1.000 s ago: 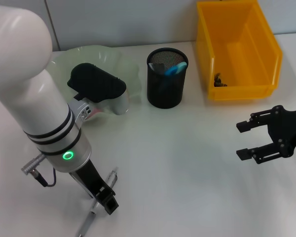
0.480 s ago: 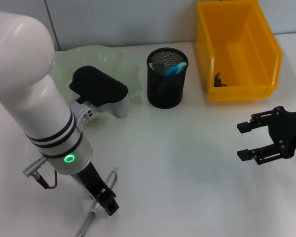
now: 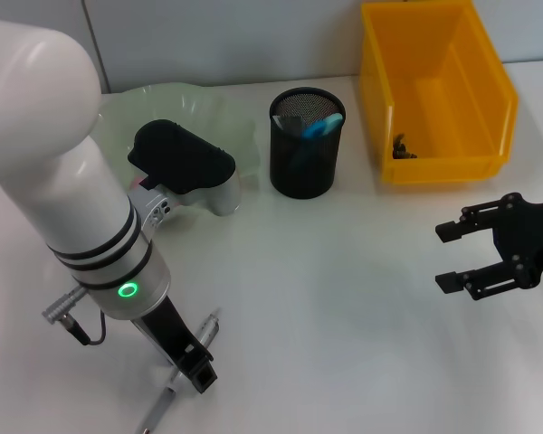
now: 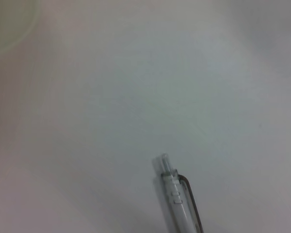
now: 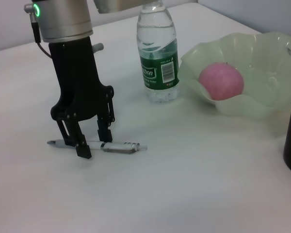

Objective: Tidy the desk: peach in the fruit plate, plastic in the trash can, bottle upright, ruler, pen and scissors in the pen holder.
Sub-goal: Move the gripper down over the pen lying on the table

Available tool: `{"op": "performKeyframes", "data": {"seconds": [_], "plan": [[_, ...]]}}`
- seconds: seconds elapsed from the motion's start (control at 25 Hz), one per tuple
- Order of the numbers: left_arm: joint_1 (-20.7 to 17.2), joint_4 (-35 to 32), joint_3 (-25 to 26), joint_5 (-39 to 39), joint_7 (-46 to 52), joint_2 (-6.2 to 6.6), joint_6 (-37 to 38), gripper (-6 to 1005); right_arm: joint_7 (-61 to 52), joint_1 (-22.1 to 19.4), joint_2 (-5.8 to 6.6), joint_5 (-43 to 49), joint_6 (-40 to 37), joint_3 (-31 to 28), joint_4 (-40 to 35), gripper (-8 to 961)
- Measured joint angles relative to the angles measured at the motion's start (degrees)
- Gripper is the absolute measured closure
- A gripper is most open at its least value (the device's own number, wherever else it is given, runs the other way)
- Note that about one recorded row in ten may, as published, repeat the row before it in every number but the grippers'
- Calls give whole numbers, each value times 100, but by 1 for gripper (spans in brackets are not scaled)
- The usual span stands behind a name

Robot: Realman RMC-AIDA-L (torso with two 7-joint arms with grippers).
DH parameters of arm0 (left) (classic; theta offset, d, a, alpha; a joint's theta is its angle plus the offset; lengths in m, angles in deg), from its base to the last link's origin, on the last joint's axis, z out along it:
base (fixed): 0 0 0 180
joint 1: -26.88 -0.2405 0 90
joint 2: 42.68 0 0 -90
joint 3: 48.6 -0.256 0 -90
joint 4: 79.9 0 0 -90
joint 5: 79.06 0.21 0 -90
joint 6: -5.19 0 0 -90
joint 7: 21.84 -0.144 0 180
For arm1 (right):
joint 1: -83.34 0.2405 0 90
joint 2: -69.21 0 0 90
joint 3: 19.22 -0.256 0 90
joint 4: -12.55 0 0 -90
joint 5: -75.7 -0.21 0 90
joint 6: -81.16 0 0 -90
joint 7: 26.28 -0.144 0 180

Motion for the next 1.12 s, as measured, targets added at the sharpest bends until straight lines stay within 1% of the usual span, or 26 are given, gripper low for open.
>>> {"op": "performKeyframes", "data": {"seconds": [0.6, 0.92, 1.12], "plan": [[17, 22, -8, 42, -27, 0, -8, 525, -23, -37, -3, 0, -15, -17, -40, 208], [28, 35, -30, 44, -46, 0, -10, 533, -35, -45, -5, 0, -15, -26, -40, 208], [40, 2, -65, 44, -58, 0, -6, 575, -38, -45, -4, 0, -16, -28, -44, 208]]}}
